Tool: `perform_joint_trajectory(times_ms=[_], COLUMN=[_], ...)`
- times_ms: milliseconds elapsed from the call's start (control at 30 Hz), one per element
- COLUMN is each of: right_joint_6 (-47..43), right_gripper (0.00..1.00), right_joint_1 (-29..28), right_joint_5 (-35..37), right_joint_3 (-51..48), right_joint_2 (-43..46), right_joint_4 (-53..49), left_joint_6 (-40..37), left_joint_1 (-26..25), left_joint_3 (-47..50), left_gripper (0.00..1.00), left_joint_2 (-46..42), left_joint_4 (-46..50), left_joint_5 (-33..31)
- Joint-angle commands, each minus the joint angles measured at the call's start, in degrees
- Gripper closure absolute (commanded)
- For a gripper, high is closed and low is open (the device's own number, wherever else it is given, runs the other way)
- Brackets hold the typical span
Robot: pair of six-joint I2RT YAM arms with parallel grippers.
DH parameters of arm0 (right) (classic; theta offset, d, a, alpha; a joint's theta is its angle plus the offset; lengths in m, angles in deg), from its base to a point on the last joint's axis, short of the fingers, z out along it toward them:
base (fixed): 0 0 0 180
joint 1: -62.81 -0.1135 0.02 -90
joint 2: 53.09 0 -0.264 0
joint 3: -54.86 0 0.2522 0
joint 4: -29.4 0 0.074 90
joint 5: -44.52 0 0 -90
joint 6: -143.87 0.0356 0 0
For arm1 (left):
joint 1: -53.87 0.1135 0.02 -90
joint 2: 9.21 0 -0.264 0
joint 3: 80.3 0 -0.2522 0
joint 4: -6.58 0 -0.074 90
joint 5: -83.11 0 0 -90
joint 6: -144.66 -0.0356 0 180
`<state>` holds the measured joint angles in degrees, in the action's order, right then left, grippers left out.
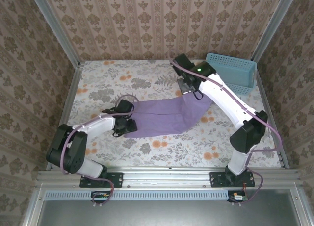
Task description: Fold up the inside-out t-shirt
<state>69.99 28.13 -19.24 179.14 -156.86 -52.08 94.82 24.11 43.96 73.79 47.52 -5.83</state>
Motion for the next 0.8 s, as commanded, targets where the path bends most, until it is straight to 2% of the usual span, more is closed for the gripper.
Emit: perform_joint_trajectory(times_ms=[0,133,267,400,533,767], right_joint_6=[-0.9,3.0,8.5,14.8,20.2,27.7], right_gripper=[1.0,1.0,1.0,1.0,1.0,1.0], right_joint_1=[-4.1,-8.7,-11.5,-12.7,-12.6,-12.4], right_joint_5=[1.6,-0.8,-9.7,-16.3,-21.5,-25.6], right_joint_3=[4.0,8.2,9.7,11.1,10.2,9.1], right_joint_2=[-5.1,-10.0,-13.2,-16.8,-18.2,-18.1], right_joint_4=[-6.4,-7.5,-2.8,1.9,7.9,15.8], left_joint_6=[4.0,2.9,0.4,0.2,1.2,2.9], left_joint_1=[-0.3,4.2,6.6,5.3,1.9,-0.4], left_joint_3=[3.0,7.2,8.4,9.0,10.0,12.3], left_gripper=[0.48,0.47,0.44,0.48,0.55,0.61], left_joint_2=[-5.2,-12.2,-12.5,-7.9,-5.6,-5.6], left_joint_4=[0.0,-0.5,-3.1,-7.9,-11.1,-13.9], left_joint_5=[0.5,0.3,2.4,5.4,5.7,5.4])
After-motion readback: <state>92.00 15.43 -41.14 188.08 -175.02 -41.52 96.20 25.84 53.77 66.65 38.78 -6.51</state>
